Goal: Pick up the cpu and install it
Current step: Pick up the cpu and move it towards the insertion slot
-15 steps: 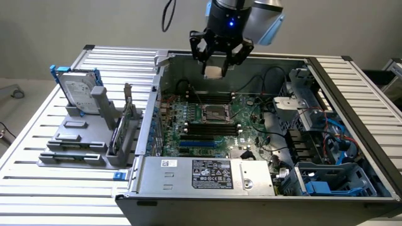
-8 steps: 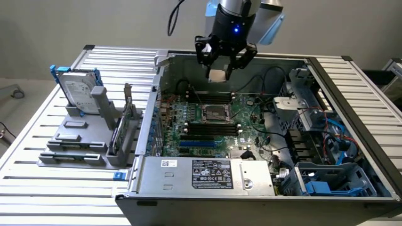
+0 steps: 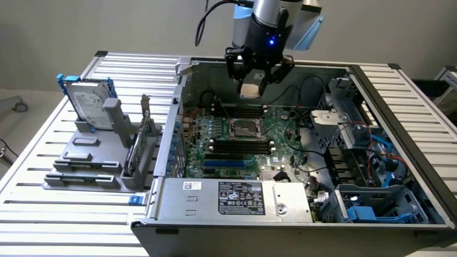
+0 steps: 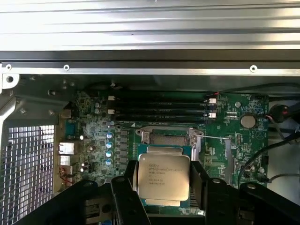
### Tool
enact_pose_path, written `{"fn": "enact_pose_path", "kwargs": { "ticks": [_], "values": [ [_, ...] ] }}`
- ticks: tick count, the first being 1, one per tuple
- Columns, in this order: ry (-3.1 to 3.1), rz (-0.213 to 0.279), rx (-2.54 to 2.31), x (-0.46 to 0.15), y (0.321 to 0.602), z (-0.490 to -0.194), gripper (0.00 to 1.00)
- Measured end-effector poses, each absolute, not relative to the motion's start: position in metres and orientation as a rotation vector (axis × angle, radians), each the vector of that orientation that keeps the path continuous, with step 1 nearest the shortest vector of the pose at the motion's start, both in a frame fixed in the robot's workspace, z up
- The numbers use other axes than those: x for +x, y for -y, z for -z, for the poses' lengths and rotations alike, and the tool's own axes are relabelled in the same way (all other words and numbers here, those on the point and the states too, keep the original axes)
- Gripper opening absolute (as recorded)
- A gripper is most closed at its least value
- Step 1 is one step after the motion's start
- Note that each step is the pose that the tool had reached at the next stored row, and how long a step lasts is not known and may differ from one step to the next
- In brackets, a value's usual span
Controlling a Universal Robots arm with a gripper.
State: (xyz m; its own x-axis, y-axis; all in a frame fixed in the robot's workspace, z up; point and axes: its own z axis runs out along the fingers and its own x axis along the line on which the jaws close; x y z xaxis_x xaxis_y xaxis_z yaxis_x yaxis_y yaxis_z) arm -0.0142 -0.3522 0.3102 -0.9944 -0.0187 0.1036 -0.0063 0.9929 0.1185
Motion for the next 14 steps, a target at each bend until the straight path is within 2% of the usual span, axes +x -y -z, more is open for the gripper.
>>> {"fn": "enact_pose_path", "kwargs": {
  "ticks": [14],
  "values": [
    [3.052, 0.18, 0.022, -0.014, 0.351, -0.292, 0.55]
  ]
}}
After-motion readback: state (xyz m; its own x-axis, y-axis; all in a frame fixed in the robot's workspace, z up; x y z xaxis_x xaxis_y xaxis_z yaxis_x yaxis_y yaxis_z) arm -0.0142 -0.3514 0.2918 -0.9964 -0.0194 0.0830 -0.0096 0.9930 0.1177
